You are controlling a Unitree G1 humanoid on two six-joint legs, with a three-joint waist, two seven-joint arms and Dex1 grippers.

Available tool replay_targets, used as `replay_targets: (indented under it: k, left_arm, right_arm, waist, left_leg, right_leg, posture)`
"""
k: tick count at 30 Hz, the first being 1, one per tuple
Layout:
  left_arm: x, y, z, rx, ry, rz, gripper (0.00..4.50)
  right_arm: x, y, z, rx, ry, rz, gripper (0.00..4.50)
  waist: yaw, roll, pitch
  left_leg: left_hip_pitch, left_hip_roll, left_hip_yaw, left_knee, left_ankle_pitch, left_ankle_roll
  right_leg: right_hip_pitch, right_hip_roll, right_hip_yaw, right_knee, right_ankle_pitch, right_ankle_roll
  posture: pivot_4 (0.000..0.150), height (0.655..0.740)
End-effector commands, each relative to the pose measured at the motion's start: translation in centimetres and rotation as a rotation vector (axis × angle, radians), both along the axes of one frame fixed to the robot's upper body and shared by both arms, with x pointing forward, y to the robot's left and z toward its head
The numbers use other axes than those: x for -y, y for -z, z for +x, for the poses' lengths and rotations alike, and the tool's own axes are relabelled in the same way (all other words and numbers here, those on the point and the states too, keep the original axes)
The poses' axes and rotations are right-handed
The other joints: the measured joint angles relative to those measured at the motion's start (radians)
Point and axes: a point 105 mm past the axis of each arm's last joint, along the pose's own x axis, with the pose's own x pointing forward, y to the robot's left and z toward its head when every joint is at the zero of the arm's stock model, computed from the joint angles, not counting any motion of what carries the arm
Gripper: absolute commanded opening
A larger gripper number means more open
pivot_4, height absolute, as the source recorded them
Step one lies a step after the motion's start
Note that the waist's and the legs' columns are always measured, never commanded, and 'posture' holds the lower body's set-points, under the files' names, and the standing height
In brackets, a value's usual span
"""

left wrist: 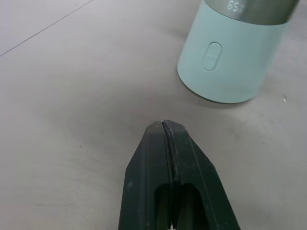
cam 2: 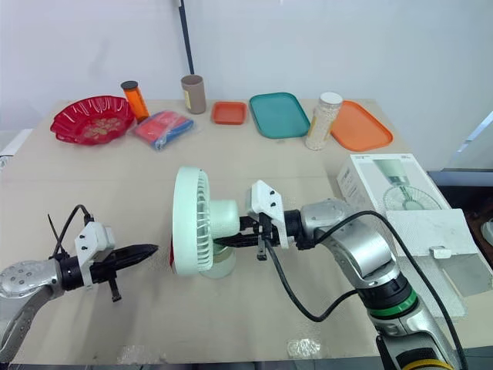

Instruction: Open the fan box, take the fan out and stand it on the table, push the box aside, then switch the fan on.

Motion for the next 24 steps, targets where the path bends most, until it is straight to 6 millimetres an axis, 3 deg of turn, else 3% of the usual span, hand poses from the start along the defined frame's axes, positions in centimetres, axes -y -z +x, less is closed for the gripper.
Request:
replay_targets:
  k: [1, 24]
  left_arm:
    - [0.6, -0.9, -0.2, 0.034, 0.010, -0.020, 0.01]
    - [1.3, -1.7, 1.1, 0.068, 0.029, -0.026, 0.01]
  right_arm:
    - [0.7, 0.3, -0.5, -0.022, -0.012, -0.028, 0.40]
    - [-0.8, 0.9, 0.0, 0.047, 0.015, -0.045, 0.40]
  waist:
    - [0.000, 0.000, 0.000]
    - [-0.001, 0.000, 0.000]
  left_leg:
    - [0.000, 0.000, 0.000, 0.000, 0.000, 0.000]
    - [0.000, 0.000, 0.000, 0.000, 0.000, 0.000]
  right_leg:
    - [0.000, 0.000, 0.000, 0.000, 0.000, 0.000]
    - [0.000, 0.000, 0.000, 0.000, 0.000, 0.000]
  posture:
    - [0.150, 0.7400]
    - [0.150, 0.7400]
